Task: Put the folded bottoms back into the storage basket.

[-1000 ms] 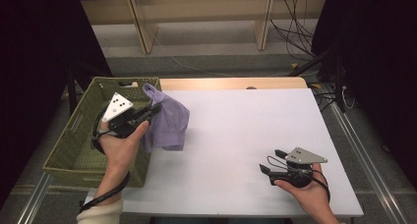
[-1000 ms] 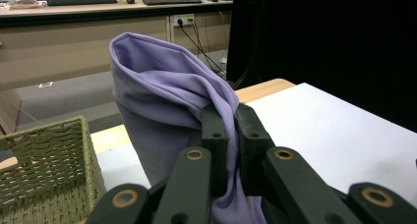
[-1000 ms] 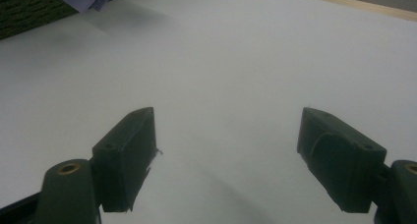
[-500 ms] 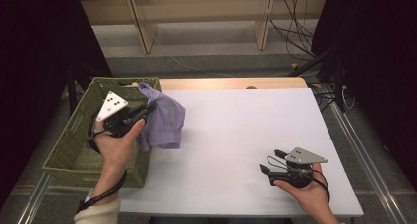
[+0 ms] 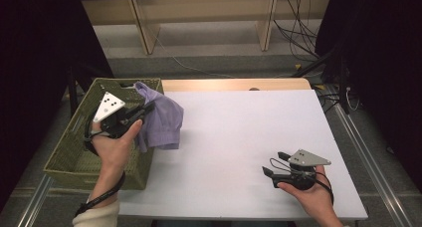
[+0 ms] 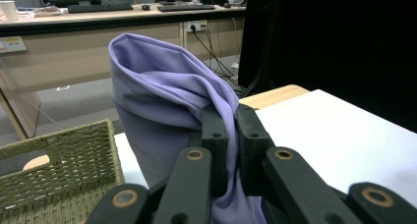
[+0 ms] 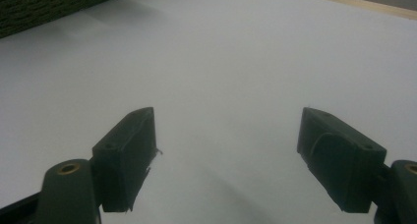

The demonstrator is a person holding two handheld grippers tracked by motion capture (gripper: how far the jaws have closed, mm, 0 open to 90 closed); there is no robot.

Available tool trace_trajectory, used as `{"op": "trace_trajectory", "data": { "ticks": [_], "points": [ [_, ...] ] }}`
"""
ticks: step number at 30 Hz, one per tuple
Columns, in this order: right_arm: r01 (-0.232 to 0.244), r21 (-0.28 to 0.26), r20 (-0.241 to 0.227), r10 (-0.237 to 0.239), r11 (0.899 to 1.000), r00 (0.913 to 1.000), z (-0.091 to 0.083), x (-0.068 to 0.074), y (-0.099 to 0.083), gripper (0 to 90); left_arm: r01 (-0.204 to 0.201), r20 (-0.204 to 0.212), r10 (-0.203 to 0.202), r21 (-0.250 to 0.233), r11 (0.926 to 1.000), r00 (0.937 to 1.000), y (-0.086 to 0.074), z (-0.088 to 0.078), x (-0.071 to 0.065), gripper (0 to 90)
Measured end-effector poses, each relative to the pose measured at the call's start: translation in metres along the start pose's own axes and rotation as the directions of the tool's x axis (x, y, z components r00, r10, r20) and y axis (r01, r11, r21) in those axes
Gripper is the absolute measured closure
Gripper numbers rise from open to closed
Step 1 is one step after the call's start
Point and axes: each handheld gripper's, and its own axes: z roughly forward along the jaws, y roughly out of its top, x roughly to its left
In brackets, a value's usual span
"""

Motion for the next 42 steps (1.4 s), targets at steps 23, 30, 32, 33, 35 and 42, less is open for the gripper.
{"op": "trace_trajectory", "data": {
  "ticks": [23, 30, 32, 33, 35, 42],
  "points": [
    [-0.002, 0.001, -0.001, 0.002, 1.000, 1.0000, 0.001, 0.000, 0.000, 23.5, 0.014, -0.021, -0.014, -0.011, 0.9998, 0.9997, 0.003, -0.007, 0.009, 83.9],
    [-0.003, 0.000, -0.001, 0.003, 1.000, 1.0000, 0.001, 0.000, 0.000, 23.5, 0.019, -0.028, -0.019, -0.013, 0.9997, 0.9994, 0.003, -0.009, 0.012, 83.9],
    [-0.003, 0.000, -0.001, 0.003, 1.000, 1.0000, 0.001, 0.000, 0.000, 23.5, 0.021, -0.031, -0.021, -0.015, 0.9997, 0.9993, 0.004, -0.010, 0.013, 83.9],
    [-0.004, 0.000, -0.001, 0.004, 1.000, 1.0000, 0.001, 0.000, 0.000, 23.5, 0.021, -0.032, -0.021, -0.017, 0.9996, 0.9993, 0.004, -0.010, 0.014, 83.9],
    [-0.003, -0.001, 0.000, 0.003, 1.000, 1.0000, 0.001, 0.000, 0.000, 23.5, 0.021, -0.035, -0.021, -0.019, 0.9996, 0.9992, 0.004, -0.011, 0.015, 83.9],
    [0.000, -0.001, 0.000, 0.000, 1.000, 1.0000, 0.001, 0.000, 0.000, 23.5, 0.026, -0.039, -0.027, -0.024, 0.9994, 0.9989, 0.005, -0.013, 0.017, 83.9]
  ]
}}
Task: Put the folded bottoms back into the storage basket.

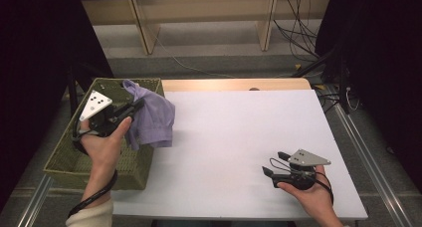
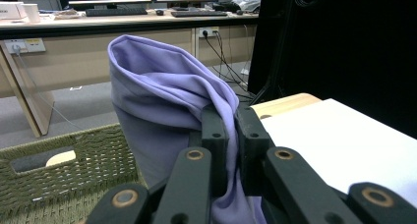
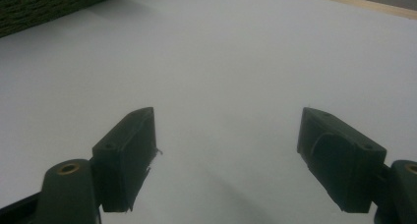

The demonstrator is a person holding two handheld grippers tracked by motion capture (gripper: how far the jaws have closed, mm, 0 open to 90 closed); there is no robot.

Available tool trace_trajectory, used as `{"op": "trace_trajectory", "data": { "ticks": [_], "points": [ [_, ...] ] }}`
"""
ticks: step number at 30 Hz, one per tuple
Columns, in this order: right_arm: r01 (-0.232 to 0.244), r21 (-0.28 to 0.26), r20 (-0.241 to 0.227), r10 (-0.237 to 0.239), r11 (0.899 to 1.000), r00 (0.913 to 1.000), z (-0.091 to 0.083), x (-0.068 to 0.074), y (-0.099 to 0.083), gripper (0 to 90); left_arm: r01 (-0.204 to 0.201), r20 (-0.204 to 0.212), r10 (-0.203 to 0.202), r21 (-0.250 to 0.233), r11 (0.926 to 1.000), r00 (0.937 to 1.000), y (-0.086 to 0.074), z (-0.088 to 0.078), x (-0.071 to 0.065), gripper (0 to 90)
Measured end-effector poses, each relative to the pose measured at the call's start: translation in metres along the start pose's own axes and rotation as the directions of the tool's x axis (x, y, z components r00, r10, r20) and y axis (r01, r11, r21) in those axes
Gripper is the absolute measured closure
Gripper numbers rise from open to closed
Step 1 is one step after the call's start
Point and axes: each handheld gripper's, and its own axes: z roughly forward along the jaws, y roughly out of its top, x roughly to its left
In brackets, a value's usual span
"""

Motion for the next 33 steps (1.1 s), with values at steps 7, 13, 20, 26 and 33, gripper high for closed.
{"op": "trace_trajectory", "data": {
  "ticks": [7, 13, 20, 26, 33],
  "points": [
    [0.000, 0.000, 0.000, 0.000, 1.000, 1.0000, 0.000, 0.000, 0.000, 23.5, 0.004, -0.007, -0.004, -0.008, 1.0000, 1.0000, 0.002, -0.003, 0.003, 83.9],
    [0.002, 0.003, -0.001, -0.002, 1.000, 1.0000, 0.000, 0.000, 0.000, 23.5, 0.012, -0.013, -0.013, -0.022, 0.9997, 0.9998, 0.003, -0.006, 0.006, 83.9],
    [0.002, 0.006, -0.002, -0.002, 1.000, 1.0000, 0.001, 0.000, 0.000, 23.5, 0.012, -0.021, -0.012, -0.034, 0.9994, 0.9997, 0.005, -0.009, 0.007, 83.9],
    [0.002, 0.005, -0.002, -0.002, 1.000, 1.0000, 0.000, 0.000, 0.000, 23.5, 0.018, -0.022, -0.019, -0.049, 0.9986, 0.9996, 0.006, -0.012, 0.009, 83.9],
    [0.003, 0.007, 0.000, -0.003, 1.000, 1.0000, 0.001, 0.000, 0.000, 23.5, 0.022, -0.028, -0.024, -0.063, 0.9977, 0.9993, 0.008, -0.015, 0.011, 83.9]
  ]
}}
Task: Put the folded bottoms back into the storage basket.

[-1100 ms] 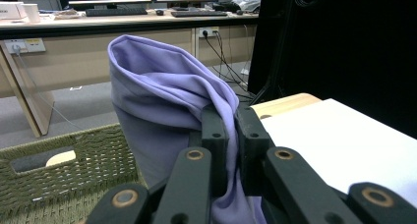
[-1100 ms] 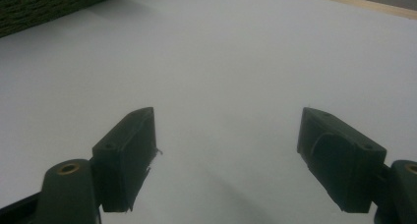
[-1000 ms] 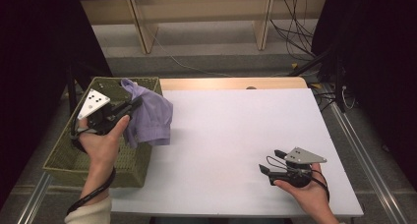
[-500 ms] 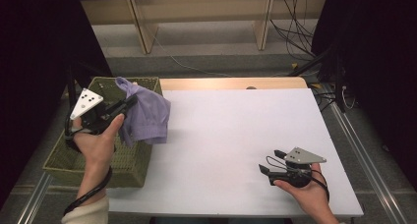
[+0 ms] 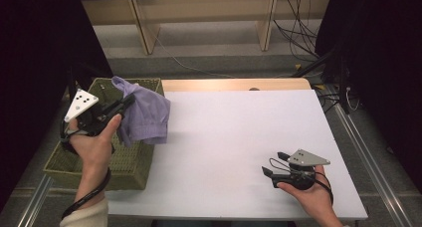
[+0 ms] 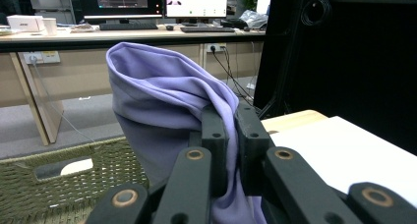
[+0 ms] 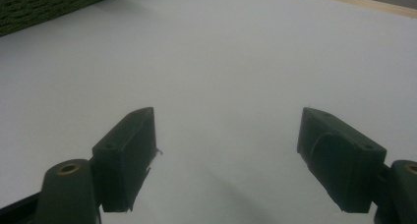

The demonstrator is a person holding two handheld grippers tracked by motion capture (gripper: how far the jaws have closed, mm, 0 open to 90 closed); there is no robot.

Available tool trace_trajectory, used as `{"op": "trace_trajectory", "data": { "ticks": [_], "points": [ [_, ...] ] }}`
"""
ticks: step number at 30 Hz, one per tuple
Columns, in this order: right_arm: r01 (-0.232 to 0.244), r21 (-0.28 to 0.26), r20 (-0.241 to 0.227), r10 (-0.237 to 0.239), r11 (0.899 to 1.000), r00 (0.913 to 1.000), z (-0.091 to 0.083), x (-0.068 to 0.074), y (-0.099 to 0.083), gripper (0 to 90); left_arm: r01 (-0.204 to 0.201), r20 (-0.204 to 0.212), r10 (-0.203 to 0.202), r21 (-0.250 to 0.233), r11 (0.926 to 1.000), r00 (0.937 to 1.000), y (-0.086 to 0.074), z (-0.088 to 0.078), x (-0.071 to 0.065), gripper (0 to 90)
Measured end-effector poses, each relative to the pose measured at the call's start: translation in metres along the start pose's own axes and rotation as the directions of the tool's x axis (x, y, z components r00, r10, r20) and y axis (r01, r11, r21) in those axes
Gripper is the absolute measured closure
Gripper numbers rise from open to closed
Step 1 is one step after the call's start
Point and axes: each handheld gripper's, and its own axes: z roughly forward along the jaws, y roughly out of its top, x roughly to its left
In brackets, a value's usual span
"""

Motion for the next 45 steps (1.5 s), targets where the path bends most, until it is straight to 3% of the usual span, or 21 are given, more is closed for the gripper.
{"op": "trace_trajectory", "data": {
  "ticks": [45],
  "points": [
    [-0.001, 0.003, -0.004, 0.001, 1.000, 1.0000, 0.000, 0.000, 0.000, 23.4, 0.037, -0.056, -0.039, -0.040, 0.9985, 0.9976, 0.011, -0.026, 0.027, 83.9]
  ]
}}
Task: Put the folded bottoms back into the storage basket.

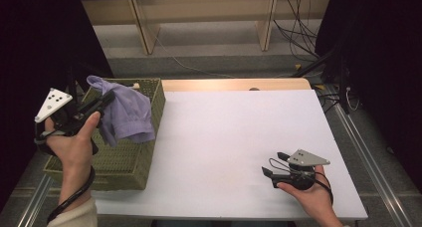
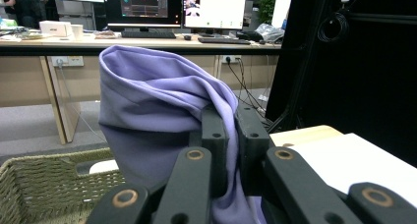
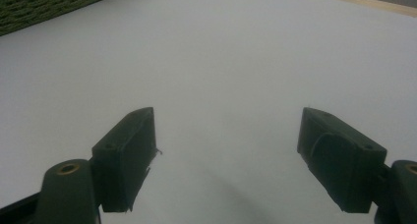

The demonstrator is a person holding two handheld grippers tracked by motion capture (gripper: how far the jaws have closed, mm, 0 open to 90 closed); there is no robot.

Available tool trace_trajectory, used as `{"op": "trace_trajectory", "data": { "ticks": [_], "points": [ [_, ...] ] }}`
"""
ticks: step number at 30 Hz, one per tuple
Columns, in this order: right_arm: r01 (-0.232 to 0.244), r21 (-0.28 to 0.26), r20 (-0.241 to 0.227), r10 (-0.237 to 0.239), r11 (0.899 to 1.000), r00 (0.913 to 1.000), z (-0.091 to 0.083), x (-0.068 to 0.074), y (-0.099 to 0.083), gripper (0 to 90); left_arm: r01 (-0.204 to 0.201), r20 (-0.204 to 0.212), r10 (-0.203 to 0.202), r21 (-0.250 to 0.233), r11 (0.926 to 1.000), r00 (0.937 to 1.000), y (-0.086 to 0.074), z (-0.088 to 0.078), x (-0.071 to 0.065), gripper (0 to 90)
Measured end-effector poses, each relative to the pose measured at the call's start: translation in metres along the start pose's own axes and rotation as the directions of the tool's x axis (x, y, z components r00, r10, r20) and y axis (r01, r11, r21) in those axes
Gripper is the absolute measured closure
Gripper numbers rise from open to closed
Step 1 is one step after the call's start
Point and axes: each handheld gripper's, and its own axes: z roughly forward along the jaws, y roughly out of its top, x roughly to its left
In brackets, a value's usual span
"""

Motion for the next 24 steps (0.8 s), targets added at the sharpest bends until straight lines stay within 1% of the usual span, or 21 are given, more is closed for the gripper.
{"op": "trace_trajectory", "data": {
  "ticks": [19, 21, 24],
  "points": [
    [-0.001, 0.001, -0.001, 0.001, 1.000, 1.0000, 0.0005, 0.0002, 0.0001, 23.4, 0.010, -0.016, -0.010, -0.011, 0.9999, 0.9998, 0.0028, -0.0060, 0.0060, 84.0],
    [-0.002, 0.001, -0.001, 0.002, 1.000, 1.0000, 0.0005, 0.0002, 0.0001, 23.4, 0.004, -0.019, -0.004, -0.010, 0.9999, 0.9998, 0.0032, -0.0068, 0.0066, 84.0],
    [-0.001, 0.000, -0.002, 0.001, 1.000, 1.0000, 0.0007, 0.0001, 0.0000, 23.4, 0.007, -0.022, -0.007, -0.015, 0.9999, 0.9997, 0.0035, -0.0072, 0.0067, 84.0]
  ]
}}
